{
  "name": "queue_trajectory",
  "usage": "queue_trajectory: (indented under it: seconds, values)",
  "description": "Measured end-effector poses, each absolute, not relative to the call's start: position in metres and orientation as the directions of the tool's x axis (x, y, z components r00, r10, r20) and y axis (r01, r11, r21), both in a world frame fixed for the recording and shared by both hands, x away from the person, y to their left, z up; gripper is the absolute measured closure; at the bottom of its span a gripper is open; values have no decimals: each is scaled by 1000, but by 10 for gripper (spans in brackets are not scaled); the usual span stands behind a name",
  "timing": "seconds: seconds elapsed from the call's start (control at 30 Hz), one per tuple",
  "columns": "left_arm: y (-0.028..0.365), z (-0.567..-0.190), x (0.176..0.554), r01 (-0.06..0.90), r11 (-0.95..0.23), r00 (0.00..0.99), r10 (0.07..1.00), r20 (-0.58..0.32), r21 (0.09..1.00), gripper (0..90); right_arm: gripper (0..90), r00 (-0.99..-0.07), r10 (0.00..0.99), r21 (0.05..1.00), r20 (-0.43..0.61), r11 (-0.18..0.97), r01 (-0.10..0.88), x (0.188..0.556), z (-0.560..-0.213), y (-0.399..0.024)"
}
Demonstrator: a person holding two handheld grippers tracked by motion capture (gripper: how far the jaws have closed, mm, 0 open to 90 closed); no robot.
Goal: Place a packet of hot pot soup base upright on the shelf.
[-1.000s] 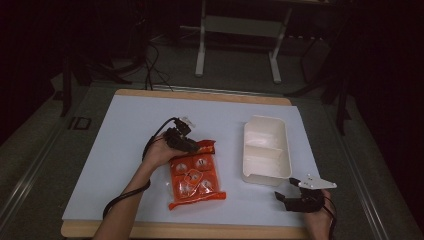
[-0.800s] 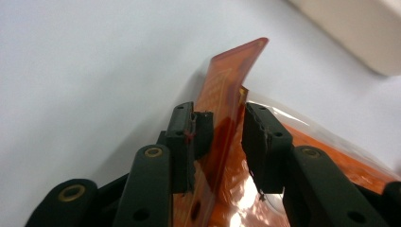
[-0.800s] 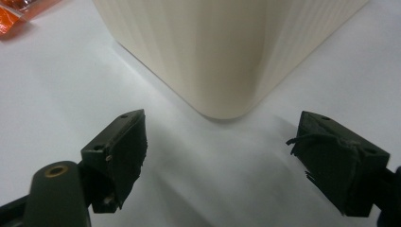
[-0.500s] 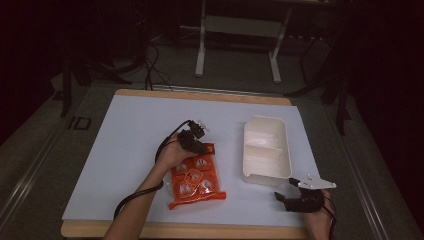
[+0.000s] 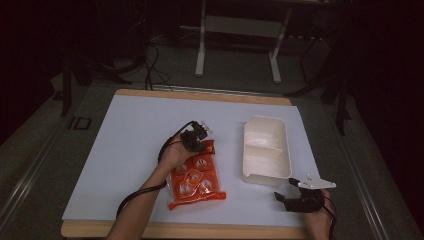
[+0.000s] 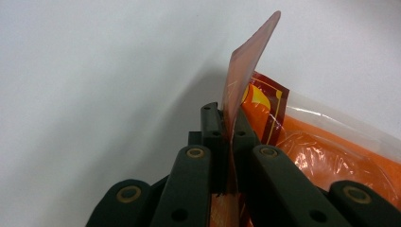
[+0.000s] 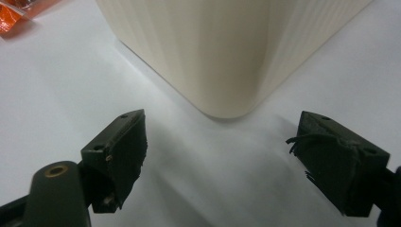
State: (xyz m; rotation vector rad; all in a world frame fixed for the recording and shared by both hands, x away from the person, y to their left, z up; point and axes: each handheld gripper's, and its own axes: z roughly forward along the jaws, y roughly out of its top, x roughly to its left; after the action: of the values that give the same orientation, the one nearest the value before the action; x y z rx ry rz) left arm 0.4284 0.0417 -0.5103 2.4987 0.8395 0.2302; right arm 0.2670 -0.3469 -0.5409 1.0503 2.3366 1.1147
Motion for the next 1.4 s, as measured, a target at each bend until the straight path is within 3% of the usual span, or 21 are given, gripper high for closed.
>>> queue_trajectory:
  seconds: [0.4,1.4]
  values:
    - [60,-485,424,530,-624,792,607,-72,574,900,160,-659,752,780,8,408,475,267,-540,-348]
    - [109,-366,412,560,-464,782,570,-253,686,900,159,-656,755,782,10,403,475,267,-540,-348]
